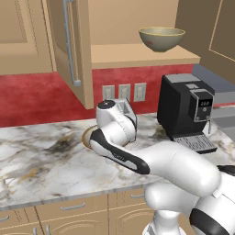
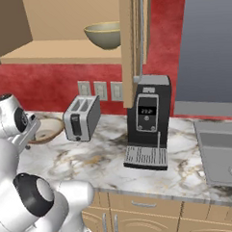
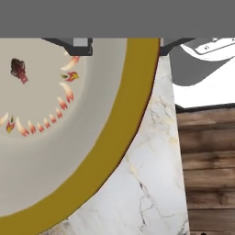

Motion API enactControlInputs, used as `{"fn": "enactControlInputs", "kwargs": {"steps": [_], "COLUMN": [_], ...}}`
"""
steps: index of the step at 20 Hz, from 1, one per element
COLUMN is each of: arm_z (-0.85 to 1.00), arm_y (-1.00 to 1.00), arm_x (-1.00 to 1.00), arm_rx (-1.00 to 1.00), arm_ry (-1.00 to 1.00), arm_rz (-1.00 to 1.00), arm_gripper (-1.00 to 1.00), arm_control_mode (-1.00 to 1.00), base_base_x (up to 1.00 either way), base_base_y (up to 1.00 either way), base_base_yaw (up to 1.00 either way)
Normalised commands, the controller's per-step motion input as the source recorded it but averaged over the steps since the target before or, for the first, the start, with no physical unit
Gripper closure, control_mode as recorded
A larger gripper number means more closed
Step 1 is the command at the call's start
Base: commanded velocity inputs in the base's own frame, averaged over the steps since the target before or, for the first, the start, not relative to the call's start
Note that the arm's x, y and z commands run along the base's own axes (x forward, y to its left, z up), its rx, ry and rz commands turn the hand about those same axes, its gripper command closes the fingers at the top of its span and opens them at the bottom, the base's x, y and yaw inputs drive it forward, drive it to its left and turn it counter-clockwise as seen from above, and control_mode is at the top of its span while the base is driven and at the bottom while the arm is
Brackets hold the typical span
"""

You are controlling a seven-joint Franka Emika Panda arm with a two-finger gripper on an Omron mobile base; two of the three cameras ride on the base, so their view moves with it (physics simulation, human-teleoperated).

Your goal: Open the cabinet. Pick the bowls from the counter and place them in the cabinet. Then close the cabinet.

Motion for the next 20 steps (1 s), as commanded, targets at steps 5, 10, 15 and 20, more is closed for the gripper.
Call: {"fn": "enactControlInputs", "kwargs": {"steps": [5,10,15,20], "arm_z": [0.36,0.34,0.36,0.39], "arm_y": [-0.18,-0.25,-0.26,-0.25], "arm_x": [-0.21,-0.21,-0.14,-0.14], "arm_rx": [0.0,0.0,0.0,0.0], "arm_ry": [-0.05,-0.03,-0.04,-0.02], "arm_rz": [0.0,0.0,0.0,0.0], "arm_gripper": [1.0,1.0,1.0,1.0], "arm_control_mode": [-1.0,-1.0,-1.0,-1.0], "base_base_x": [0.0,0.0,0.0,0.0], "base_base_y": [0.0,0.0,0.0,0.0], "base_base_yaw": [0.0,0.0,0.0,0.0]}}
